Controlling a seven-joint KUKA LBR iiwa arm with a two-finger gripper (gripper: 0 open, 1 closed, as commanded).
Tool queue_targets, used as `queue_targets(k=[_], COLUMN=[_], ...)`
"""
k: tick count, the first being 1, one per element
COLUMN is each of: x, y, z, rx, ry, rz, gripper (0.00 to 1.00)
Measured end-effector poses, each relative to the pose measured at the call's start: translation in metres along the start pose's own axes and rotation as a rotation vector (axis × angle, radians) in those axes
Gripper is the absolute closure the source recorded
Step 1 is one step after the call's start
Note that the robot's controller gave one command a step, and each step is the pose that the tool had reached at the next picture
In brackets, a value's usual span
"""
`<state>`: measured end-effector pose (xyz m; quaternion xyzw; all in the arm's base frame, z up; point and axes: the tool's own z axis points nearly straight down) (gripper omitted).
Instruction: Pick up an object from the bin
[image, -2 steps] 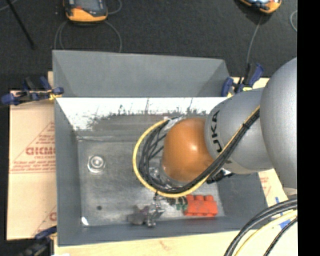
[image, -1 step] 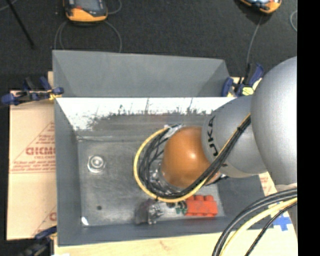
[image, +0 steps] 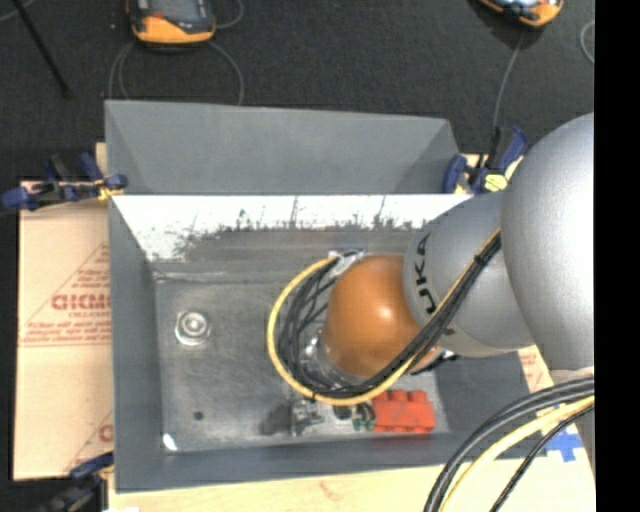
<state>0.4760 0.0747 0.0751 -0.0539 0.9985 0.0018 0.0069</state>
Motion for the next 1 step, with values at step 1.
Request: queue_targets(k=[1], x=[-0.0173], y=[-0.0190], z=[-0.1252], rx=[0.004], ry=[0.002], rz=[-0.033], gripper=[1.00])
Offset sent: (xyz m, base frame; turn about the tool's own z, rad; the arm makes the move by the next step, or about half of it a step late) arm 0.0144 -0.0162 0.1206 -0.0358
